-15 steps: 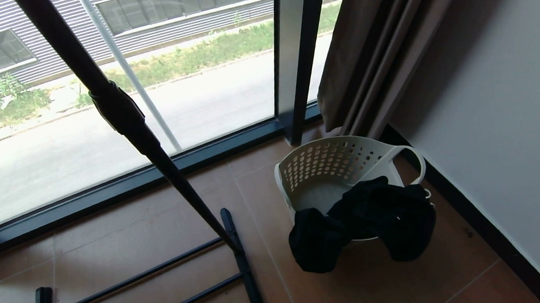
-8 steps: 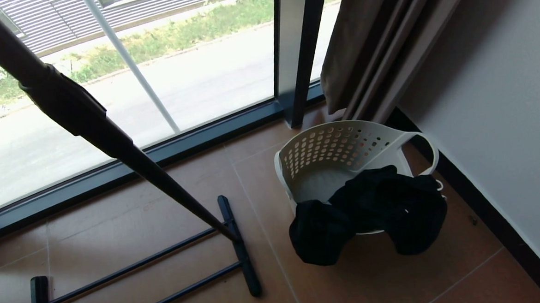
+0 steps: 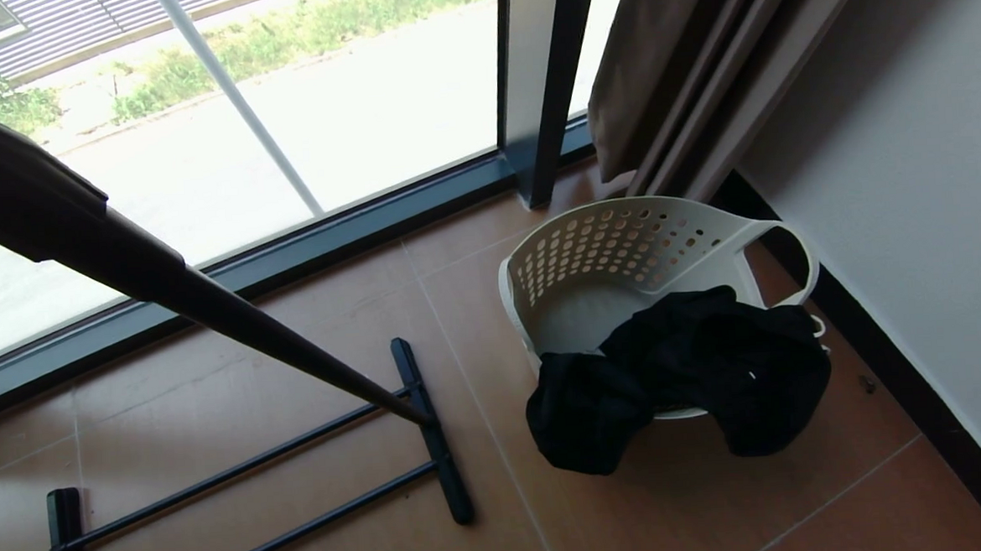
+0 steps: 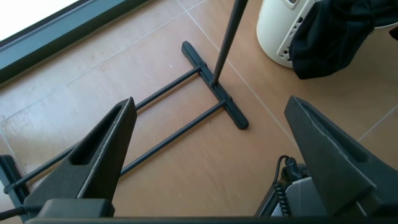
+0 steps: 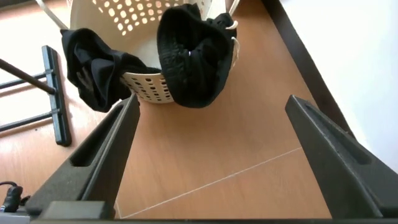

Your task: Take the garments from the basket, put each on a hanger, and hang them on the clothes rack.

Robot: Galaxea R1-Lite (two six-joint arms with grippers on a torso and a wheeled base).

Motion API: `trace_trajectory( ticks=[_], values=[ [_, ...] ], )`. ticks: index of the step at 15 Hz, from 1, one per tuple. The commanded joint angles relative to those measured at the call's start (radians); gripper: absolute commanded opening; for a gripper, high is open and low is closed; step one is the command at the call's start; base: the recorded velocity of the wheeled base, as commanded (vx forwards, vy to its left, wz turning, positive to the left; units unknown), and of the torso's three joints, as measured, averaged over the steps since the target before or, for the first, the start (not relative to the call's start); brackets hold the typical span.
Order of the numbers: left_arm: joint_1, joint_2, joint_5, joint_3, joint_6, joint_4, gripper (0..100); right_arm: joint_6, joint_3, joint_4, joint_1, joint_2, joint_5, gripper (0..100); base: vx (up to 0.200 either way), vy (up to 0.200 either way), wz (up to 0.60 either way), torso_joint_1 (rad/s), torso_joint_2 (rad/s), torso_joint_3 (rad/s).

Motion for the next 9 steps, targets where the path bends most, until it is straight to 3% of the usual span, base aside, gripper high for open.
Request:
trace_trajectory(
  ticks=[1, 4, 5, 7, 9],
  values=[
    [0.0, 0.001, 0.0, 0.0, 0.0, 0.0, 100, -0.023, -0.007, -0.006, 0.031, 0.151, 0.011, 100, 0.0, 0.0, 0.0, 0.0, 0.0, 0.0],
    [0.0, 0.001, 0.0, 0.0, 0.0, 0.0, 100, -0.035, -0.149, -0.066, 0.159, 0.497, 0.011, 100, 0.0, 0.0, 0.0, 0.0, 0.0, 0.0],
    [0.0, 0.001, 0.0, 0.0, 0.0, 0.0, 100, -0.037, -0.177, -0.077, 0.16, 0.547, 0.012, 100, 0.0, 0.0, 0.0, 0.0, 0.0, 0.0],
    [0.0, 0.001, 0.0, 0.0, 0.0, 0.0, 100, -0.083, -0.307, -0.19, 0.159, 0.851, 0.009, 100, 0.0, 0.0, 0.0, 0.0, 0.0, 0.0],
    [0.0, 0.001, 0.0, 0.0, 0.0, 0.0, 100, -0.137, -0.344, -0.319, 0.157, 1.015, 0.008, 100, 0.0, 0.0, 0.0, 0.0, 0.0, 0.0]
  ],
)
